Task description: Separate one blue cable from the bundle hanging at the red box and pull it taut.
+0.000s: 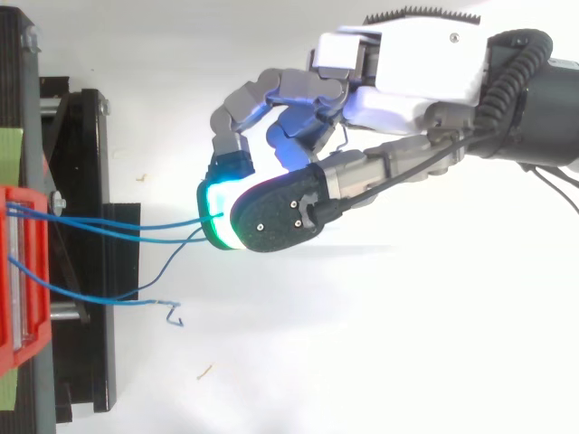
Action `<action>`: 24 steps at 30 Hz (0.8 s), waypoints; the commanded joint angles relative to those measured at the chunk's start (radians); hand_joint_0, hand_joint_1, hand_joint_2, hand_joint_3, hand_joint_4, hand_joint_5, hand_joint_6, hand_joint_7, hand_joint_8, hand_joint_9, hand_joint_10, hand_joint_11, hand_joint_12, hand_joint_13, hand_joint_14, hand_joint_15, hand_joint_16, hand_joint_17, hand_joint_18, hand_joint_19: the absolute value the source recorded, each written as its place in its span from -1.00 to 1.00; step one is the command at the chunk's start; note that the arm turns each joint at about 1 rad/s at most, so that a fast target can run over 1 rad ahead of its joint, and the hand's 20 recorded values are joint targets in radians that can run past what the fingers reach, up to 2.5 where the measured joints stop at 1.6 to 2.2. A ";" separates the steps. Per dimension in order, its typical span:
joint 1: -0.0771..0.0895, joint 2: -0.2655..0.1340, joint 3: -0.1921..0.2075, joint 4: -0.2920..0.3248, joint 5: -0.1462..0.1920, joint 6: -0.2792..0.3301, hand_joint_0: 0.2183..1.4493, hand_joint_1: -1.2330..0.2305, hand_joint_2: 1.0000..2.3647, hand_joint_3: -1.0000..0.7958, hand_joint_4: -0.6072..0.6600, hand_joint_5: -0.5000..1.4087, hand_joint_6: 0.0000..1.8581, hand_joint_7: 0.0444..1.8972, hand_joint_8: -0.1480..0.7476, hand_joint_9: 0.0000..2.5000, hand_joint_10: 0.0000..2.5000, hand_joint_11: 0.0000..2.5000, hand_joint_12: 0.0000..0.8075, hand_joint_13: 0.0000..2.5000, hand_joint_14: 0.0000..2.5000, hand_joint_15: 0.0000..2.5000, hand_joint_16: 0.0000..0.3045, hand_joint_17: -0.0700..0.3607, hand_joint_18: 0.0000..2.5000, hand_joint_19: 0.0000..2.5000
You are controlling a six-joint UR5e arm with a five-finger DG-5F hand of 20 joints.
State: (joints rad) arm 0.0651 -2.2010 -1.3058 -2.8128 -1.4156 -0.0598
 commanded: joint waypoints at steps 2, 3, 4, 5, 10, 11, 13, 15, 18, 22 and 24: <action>0.001 -0.005 0.000 0.003 0.003 0.000 -0.36 -0.16 -0.98 -0.02 0.22 -0.65 -0.05 0.14 0.43 -0.44 0.51 -0.16 0.25 -0.23 0.03 -0.13 -0.59 -0.03 -0.02 -0.24; -0.001 -0.010 -0.001 0.003 0.001 0.000 -0.35 -0.20 -0.99 0.01 0.22 -0.65 -0.04 0.14 0.44 -0.44 0.54 -0.18 0.28 -0.22 0.06 -0.16 -0.58 -0.01 -0.01 -0.25; 0.001 -0.011 0.000 0.003 -0.003 0.000 -0.35 -0.21 -0.99 0.02 0.23 -0.65 -0.04 0.13 0.45 -0.43 0.54 -0.18 0.29 -0.22 0.06 -0.16 -0.58 0.00 -0.01 -0.25; -0.001 -0.023 -0.001 0.003 -0.005 0.002 -0.35 -0.23 -0.99 0.04 0.21 -0.65 -0.04 0.14 0.46 -0.43 0.56 -0.19 0.31 -0.22 0.07 -0.16 -0.57 0.00 0.00 -0.26; 0.001 -0.029 -0.001 0.021 -0.003 0.015 -0.34 -0.25 -0.99 0.06 0.18 -0.65 -0.04 0.14 0.46 -0.43 0.56 -0.20 0.29 -0.22 0.07 -0.16 -0.57 0.00 0.01 -0.26; 0.002 -0.031 -0.001 0.032 0.000 0.015 -0.34 -0.26 -0.99 0.06 0.17 -0.65 -0.03 0.13 0.46 -0.43 0.56 -0.19 0.30 -0.22 0.06 -0.16 -0.58 0.00 0.00 -0.26; 0.001 -0.029 0.000 0.035 0.001 0.015 -0.34 -0.27 -0.99 0.06 0.15 -0.65 -0.03 0.14 0.44 -0.43 0.54 -0.19 0.28 -0.22 0.04 -0.15 -0.58 0.00 0.00 -0.25; 0.001 -0.031 -0.001 0.035 0.001 0.015 -0.33 -0.30 -0.99 0.06 0.10 -0.66 -0.03 0.14 0.43 -0.43 0.52 -0.18 0.27 -0.22 0.02 -0.12 -0.59 -0.02 -0.01 -0.25; 0.002 -0.031 -0.001 0.032 0.000 0.012 -0.31 -0.34 -0.99 0.08 0.04 -0.66 -0.03 0.15 0.39 -0.43 0.49 -0.16 0.23 -0.22 -0.01 -0.10 -0.60 -0.04 -0.02 -0.23; 0.004 -0.031 -0.001 0.030 -0.005 0.012 -0.28 -0.38 -0.99 0.12 -0.05 -0.67 -0.02 0.22 0.37 -0.43 0.50 -0.16 0.21 -0.21 -0.04 -0.08 -0.61 -0.05 -0.01 -0.23; 0.004 -0.029 -0.001 0.033 -0.006 0.011 -0.28 -0.38 -0.99 0.11 -0.05 -0.67 -0.02 0.19 0.37 -0.43 0.50 -0.16 0.19 -0.21 -0.03 -0.09 -0.61 -0.06 -0.01 -0.23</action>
State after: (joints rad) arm 0.0689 -2.2314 -1.3066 -2.7811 -1.4196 -0.0476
